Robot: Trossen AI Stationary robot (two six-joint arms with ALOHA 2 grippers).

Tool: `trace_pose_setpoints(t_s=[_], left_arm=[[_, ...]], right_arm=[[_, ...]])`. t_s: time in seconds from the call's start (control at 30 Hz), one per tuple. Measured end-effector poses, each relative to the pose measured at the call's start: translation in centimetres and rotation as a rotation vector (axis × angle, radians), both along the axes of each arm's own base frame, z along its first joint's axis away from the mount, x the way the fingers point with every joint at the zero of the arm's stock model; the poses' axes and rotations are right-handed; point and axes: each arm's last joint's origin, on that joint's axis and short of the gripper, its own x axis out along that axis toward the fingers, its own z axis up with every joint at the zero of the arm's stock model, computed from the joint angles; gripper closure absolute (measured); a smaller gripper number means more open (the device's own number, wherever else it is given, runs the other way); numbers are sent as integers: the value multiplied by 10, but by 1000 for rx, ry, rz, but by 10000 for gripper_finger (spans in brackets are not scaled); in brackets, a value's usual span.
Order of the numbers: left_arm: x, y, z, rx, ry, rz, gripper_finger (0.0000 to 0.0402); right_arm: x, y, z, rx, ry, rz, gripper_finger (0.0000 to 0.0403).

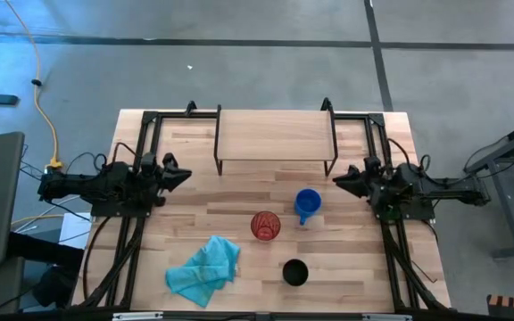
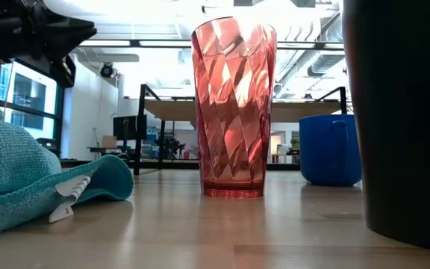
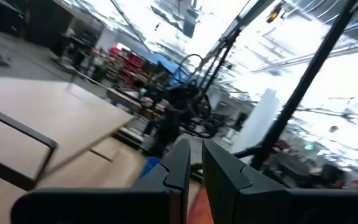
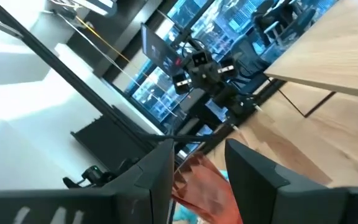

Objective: Stack small to large cups/mugs on shelf
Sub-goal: Put the red cup on the shelf

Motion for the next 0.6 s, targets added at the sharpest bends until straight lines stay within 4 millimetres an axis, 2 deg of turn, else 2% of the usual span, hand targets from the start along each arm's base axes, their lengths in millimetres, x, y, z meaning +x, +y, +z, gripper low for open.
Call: trace_pose_setpoints(t_s=[0.1, 0.37, 0.6], left_arm=[[0, -1, 0, -10, -2, -40, 369], [1, -4, 0, -90, -15, -160, 369], [2, -4, -10, -103, 89, -151, 369]], right_arm=[[0, 0, 0, 17, -3, 3, 267], [0, 0, 0, 226, 9, 42, 267], [1, 0, -11, 150, 124, 17, 267]])
